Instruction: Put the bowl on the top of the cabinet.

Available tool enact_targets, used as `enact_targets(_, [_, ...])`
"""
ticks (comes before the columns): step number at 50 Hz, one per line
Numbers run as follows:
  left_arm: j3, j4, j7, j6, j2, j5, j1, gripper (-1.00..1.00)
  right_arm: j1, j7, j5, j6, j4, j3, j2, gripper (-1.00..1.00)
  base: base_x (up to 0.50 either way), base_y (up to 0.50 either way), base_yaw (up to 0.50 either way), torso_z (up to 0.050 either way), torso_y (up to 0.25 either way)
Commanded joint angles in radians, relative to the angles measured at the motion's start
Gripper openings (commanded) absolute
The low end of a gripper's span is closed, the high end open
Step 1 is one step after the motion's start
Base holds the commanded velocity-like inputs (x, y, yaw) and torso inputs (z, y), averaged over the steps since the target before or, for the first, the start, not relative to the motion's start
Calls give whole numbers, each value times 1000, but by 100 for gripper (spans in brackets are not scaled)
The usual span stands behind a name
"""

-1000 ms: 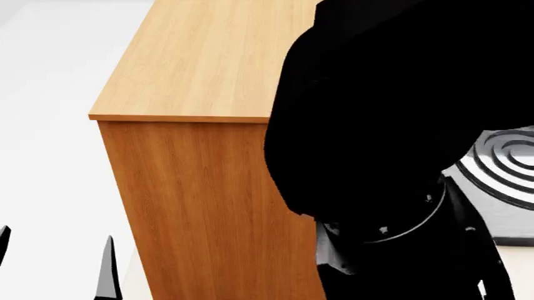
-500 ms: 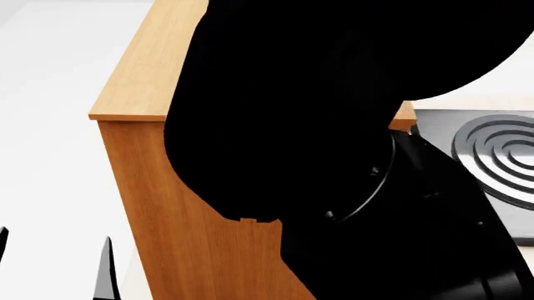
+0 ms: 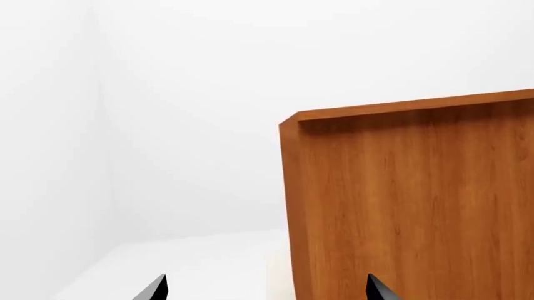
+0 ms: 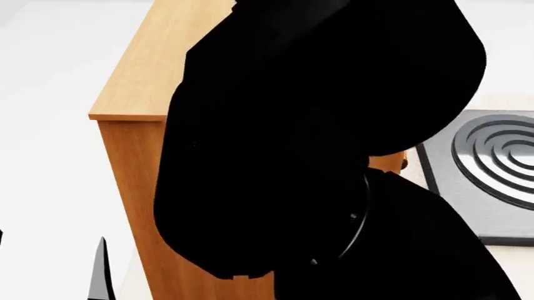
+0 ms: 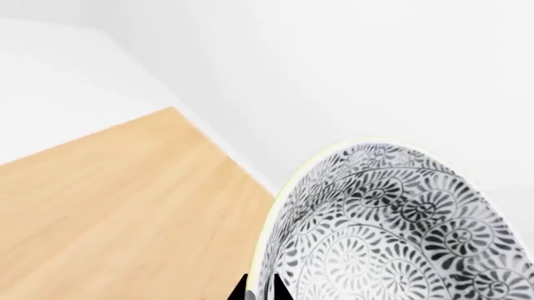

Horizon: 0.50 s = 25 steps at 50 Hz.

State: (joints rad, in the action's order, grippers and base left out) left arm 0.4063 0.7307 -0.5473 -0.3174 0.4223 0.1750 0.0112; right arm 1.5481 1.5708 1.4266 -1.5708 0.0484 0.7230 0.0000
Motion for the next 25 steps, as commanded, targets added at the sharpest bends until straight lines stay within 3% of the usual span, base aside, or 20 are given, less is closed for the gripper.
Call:
enact_targets(1, [-2, 3, -4, 2, 3, 3, 2, 100, -48, 0, 14, 0, 50, 25, 0, -100, 0, 0, 0, 0, 0])
enact_targets(25, [-4, 1, -11, 11, 10, 6, 9, 100, -170, 0, 46, 0, 128, 55, 0, -100, 0, 0, 0, 0, 1])
